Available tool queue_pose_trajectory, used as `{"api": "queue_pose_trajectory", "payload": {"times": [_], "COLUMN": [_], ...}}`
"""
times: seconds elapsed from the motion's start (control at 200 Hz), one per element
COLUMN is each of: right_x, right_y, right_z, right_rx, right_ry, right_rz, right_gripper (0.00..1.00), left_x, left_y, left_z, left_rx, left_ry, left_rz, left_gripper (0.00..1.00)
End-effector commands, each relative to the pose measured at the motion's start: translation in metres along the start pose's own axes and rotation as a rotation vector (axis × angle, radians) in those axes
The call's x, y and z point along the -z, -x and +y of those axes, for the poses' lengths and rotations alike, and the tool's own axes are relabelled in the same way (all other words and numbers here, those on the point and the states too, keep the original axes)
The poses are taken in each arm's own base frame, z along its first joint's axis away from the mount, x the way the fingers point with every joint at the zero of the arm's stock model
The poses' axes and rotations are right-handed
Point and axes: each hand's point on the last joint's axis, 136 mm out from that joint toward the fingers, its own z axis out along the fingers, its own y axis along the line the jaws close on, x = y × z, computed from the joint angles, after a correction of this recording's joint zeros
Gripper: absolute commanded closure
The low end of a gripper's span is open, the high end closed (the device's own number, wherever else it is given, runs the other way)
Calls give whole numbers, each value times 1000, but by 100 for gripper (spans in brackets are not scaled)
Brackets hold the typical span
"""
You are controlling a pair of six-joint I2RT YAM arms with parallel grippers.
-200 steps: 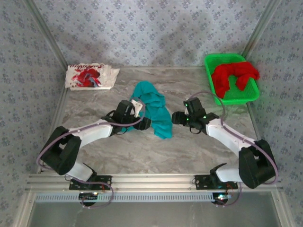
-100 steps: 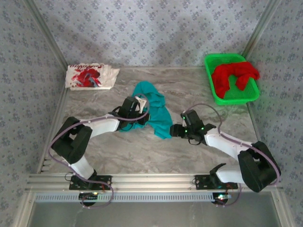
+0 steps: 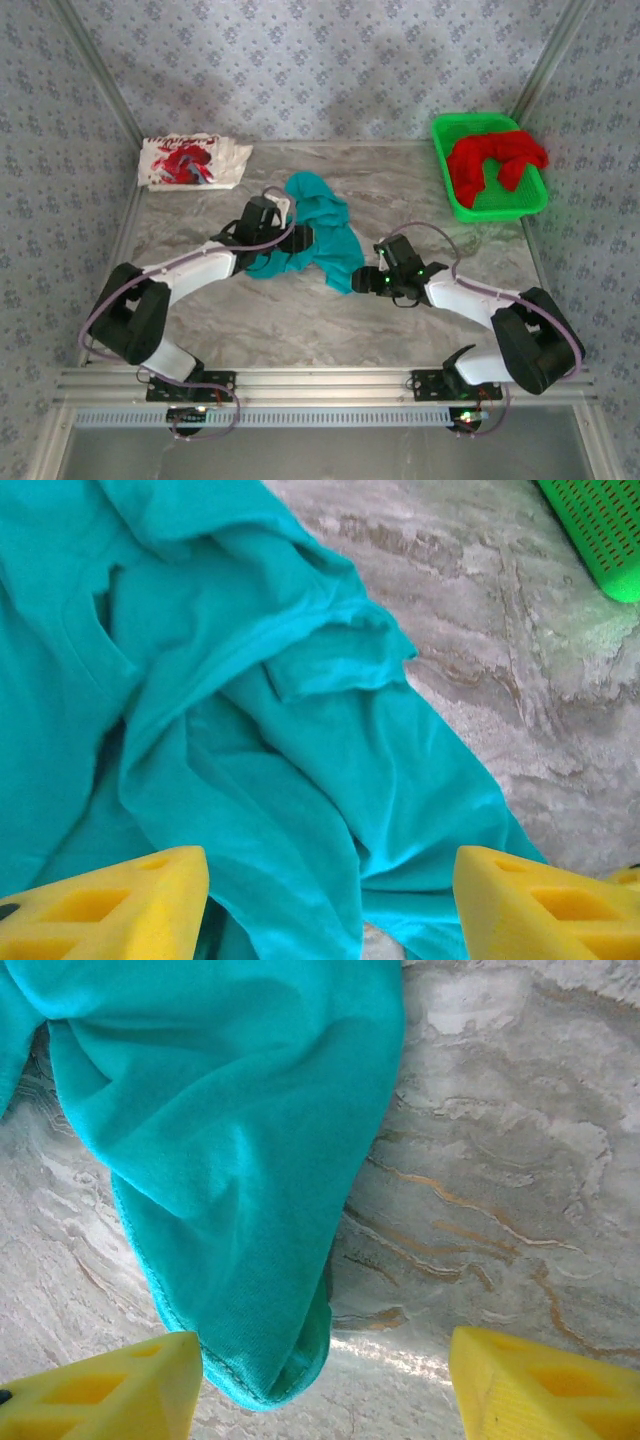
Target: Fold and stack the t-shirts
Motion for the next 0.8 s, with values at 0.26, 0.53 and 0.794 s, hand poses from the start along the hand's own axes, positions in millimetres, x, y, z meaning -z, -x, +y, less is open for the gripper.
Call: {"api": "queue_pose_trajectory", "payload": {"times": [0.26,0.53,0.794], "right_x": [-6,-15,-21], "right_y": [-17,-5,24], "right_z": [-4,1,6], "right_rx": [-14,13,33], "right_ry": [17,25,19], "right_rz": [24,2,-41], "right_gripper": [33,60,96], "left_x": [-46,-35,17], "left_y": [-21,-4,34], "left_z": [4,8,25], "left_rx": [51,35,33], "left_ry": [-17,32,152], "left_rz": [93,46,-119], "left_gripper": [58,100,100]}}
